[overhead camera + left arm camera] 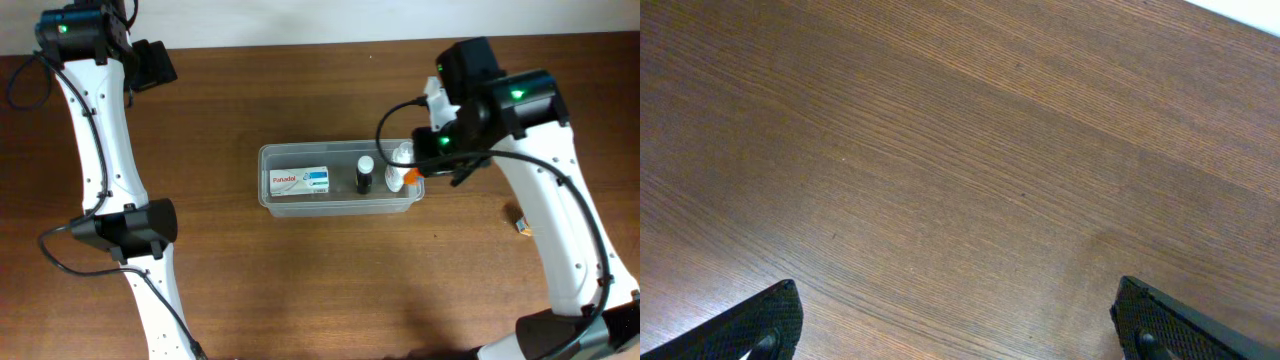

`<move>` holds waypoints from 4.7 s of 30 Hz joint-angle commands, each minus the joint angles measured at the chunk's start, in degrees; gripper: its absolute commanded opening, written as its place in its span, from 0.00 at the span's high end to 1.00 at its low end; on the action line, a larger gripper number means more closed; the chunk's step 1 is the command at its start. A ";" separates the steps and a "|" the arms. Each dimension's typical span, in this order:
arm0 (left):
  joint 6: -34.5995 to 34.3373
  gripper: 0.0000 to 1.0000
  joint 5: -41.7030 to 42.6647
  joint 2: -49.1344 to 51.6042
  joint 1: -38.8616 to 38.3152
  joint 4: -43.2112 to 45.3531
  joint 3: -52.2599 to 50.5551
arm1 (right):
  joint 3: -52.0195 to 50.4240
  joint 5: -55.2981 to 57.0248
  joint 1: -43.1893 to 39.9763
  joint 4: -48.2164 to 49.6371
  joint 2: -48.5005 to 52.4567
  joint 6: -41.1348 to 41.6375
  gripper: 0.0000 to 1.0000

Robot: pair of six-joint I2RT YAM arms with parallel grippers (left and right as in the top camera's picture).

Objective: Pack container
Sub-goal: 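Lift the orange tube with right gripper and carry it over the container, then lower the orange tube into the container beside the bottles and release, then raise right gripper and move it right toward the gold-capped jar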

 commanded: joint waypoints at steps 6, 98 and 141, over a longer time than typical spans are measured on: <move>0.90 0.01 -0.63 -0.74 -0.17 -0.04 0.42 | -0.04 3.39 5.99 1.57 2.58 4.76 0.84; 0.90 0.01 -0.66 -0.74 -0.17 -0.04 0.42 | -8.79 5.55 7.63 10.56 16.94 5.73 0.60; 0.90 0.01 -0.66 -0.74 -0.17 -0.04 0.42 | 9.51 4.07 -11.85 -9.05 10.49 6.78 0.39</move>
